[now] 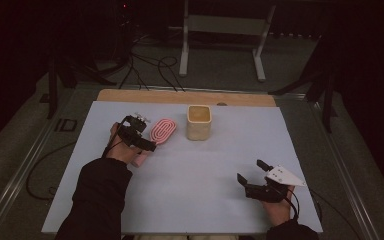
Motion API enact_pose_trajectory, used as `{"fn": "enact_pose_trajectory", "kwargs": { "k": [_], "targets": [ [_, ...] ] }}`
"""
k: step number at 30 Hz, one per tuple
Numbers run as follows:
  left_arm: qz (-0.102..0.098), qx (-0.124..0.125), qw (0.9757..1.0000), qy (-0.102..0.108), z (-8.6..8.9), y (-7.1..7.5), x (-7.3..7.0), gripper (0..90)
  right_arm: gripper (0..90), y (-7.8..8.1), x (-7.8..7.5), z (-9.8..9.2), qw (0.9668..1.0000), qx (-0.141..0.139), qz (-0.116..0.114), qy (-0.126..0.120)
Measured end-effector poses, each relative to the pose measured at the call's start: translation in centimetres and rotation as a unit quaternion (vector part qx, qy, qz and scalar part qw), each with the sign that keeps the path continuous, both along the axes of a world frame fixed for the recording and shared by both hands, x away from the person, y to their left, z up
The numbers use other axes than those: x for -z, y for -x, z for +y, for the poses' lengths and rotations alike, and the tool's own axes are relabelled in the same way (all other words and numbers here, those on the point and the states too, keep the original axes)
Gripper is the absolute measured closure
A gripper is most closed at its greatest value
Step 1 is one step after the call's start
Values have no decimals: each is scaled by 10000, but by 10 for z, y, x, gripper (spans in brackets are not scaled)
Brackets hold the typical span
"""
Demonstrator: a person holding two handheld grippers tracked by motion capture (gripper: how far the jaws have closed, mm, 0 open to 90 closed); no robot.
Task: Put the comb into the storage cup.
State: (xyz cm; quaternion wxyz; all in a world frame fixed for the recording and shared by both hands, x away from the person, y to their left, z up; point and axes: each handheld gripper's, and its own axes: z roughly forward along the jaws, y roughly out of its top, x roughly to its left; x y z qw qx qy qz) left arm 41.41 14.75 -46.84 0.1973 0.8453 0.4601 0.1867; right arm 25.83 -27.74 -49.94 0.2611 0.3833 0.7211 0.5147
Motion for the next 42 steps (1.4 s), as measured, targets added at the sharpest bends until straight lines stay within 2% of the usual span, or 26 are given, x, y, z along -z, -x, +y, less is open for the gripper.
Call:
{"fn": "enact_pose_trajectory", "kwargs": {
  "k": [26, 42],
  "targets": [
    [233, -8, 9996, -181, -9, -11, 16, 1, 101, 0, 0, 1, 10000, -3, 38, 20],
    [459, 73, 9988, -171, -15, -13, 29, 2, 102, 0, 0, 1, 10000, -12, 45, 50]
  ]
}}
